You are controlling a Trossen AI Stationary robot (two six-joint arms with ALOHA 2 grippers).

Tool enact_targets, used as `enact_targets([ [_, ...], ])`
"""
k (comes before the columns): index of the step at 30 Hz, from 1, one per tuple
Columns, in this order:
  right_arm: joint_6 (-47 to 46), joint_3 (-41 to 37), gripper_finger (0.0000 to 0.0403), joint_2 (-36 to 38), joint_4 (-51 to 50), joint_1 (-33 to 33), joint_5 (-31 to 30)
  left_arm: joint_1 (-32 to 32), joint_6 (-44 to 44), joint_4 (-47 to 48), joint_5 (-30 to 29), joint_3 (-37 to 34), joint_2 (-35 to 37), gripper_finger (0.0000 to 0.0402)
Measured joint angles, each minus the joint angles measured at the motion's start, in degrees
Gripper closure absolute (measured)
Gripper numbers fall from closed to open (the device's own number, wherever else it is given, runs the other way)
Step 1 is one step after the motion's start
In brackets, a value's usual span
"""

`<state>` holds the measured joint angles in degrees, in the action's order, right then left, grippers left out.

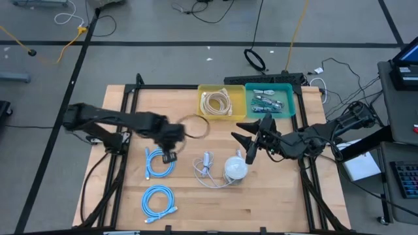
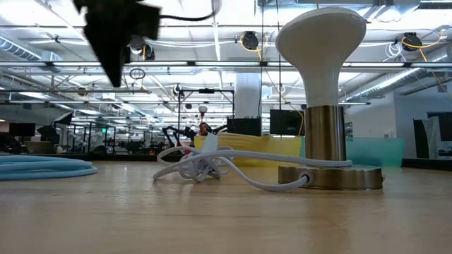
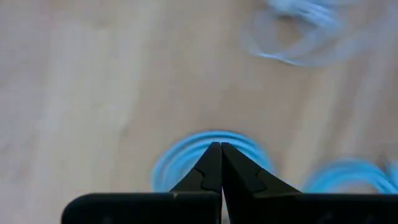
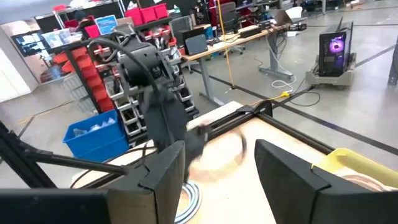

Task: Pick & Place USB Port
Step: Put the top blue HDMI cable into the yellow bin

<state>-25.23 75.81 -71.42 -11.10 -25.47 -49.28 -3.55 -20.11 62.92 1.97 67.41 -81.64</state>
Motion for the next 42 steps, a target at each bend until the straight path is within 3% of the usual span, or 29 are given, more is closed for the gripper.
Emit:
enact_targets([
  [4, 0.65, -0.01, 0.0213, 0.0, -0.06, 0.27, 0.0, -0.35, -8.52, -4.98, -8.46, -14.08, 12.87, 0.0399],
  [8, 0.87, 0.0, 0.0213, 0.0, -0.06, 1.42, 0.0, -0.1, -12.02, -7.09, -5.14, -23.26, 21.36, 0.0396],
  [11, 0.85, -0.01, 0.0213, 0.0, -0.08, 2.3, 0.01, -0.63, -12.09, -7.02, -1.36, -26.51, 24.05, 0.0369],
  [16, 0.37, 0.0, 0.0213, -0.67, 0.17, 3.76, 0.08, -1.36, -8.06, -7.32, -2.08, -27.2, 22.69, 0.0281],
  [21, -1.2, 0.01, 0.0213, -1.35, 0.77, 4.75, 1.59, -1.17, -4.35, -7.25, -7.42, -27.2, 17.17, 0.0193],
  [28, -3.02, 0.02, 0.0213, -2.46, 1.86, 5.62, 4.43, -0.23, 0.52, -11.85, -6.0, -27.18, 6.27, 0.0144],
  [34, -2.98, -0.02, 0.0213, -2.47, 2.81, 5.44, 4.52, -0.21, 1.46, -16.89, -4.19, -29.48, -0.54, 0.0144],
  [37, -2.73, -0.02, 0.0213, -2.58, 2.72, 5.39, 4.61, 0.21, -0.11, -18.81, -3.88, -30.96, -2.84, 0.0168],
  [39, -2.76, -0.02, 0.0213, -2.58, 2.74, 5.38, 4.61, 0.7, -1.67, -19.65, -3.08, -31.14, -3.6, 0.0215],
  [42, -2.72, -0.02, 0.0213, -2.52, 2.85, 5.38, 4.59, 2.06, -3.99, -19.38, -1.95, -30.62, -3.73, 0.034],
])
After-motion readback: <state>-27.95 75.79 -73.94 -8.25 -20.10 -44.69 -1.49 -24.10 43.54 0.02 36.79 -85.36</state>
